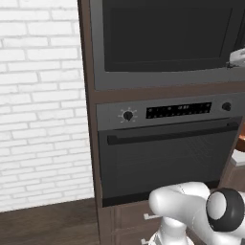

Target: Open the microwave, place the bowl with waffle inside the microwave, then close the microwave door and turn it on.

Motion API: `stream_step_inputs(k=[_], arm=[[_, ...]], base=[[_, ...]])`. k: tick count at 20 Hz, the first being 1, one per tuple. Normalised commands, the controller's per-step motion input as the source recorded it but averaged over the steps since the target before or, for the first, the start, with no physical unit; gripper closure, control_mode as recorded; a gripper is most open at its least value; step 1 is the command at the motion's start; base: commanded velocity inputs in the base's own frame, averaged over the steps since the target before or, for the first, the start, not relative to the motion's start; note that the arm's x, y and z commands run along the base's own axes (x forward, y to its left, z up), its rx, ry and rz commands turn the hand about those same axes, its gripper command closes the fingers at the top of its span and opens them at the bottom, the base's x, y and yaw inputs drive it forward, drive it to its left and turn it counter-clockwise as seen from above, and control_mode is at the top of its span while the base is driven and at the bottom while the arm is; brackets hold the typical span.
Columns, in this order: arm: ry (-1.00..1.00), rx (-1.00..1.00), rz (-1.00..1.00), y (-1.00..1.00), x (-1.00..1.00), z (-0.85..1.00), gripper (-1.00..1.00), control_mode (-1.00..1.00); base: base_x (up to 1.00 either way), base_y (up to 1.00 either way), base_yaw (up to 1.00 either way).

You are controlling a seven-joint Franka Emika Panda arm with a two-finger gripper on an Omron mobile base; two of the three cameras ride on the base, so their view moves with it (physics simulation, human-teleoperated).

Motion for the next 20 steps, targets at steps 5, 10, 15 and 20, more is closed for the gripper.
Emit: stream_step_inputs(k=[5, 10, 15, 20], arm=[[-0.09, 0.0, 0.0, -0.03, 0.37, 0.25, -1.0, -1.0], [-0.11, 0.0, 0.0, -0.05, 0.5, 0.32, -1.0, -1.0], [-0.16, 0.0, 0.0, -0.2, 0.37, 0.34, -1.0, -1.0], [-0.11, 0.0, 0.0, -0.31, 0.33, 0.16, -1.0, -1.0]], base=[[0.0, 0.0, 0.0], [0.0, 0.0, 0.0], [0.0, 0.0, 0.0], [0.0, 0.0, 0.0]])
